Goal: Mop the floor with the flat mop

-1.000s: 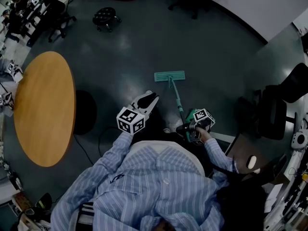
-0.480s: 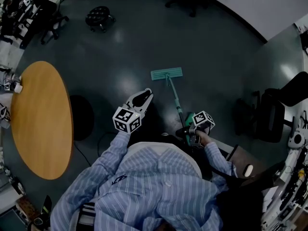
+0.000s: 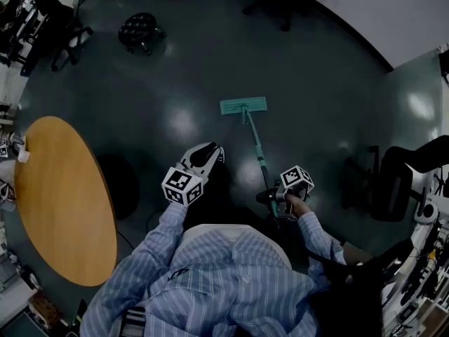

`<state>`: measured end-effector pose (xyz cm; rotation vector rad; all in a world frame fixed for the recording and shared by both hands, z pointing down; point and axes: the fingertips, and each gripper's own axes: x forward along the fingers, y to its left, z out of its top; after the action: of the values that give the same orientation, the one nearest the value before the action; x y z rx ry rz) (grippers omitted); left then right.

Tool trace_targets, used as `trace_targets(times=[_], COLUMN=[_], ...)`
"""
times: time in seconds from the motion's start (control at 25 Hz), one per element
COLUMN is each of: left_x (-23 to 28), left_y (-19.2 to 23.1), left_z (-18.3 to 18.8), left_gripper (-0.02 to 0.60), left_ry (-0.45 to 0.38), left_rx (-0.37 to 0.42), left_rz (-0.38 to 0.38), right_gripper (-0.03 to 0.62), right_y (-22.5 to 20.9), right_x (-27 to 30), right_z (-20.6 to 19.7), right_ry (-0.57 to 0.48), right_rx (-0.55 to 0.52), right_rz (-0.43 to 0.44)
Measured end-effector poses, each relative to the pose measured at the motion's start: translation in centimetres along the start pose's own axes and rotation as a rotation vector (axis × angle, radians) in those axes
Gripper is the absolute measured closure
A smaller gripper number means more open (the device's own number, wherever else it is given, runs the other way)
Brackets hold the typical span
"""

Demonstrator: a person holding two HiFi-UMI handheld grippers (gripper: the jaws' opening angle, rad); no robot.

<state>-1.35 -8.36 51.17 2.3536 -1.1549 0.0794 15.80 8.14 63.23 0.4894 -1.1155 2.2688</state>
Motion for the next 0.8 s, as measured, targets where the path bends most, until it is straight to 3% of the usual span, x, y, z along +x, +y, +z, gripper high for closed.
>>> trace_targets(times=[0.24,0.56,0.8], left_x=[2.7,5.9,7.7], left_y=[4.8,12.1,14.8], left_z=[1.0,3.8,4.9], left_gripper=[0.517,0.517,0.517], left_ry=[0.047,0.045,0.049], left_rx=[0.001,-0.028,-0.043], left_rz=[-0.024,-0.005,-0.011], right_gripper=[0.583,0.583,0.583], right_y=[6.5,14.2,20.2], right_x=[-1.7,-1.8,-2.1], right_z=[8.5,21.4,29.2], right_ry=[-0.02,-0.042,-0.052], right_rx=[0.008,-0.022,-0.056], right_rz=[0.009,-0.021,-0.062])
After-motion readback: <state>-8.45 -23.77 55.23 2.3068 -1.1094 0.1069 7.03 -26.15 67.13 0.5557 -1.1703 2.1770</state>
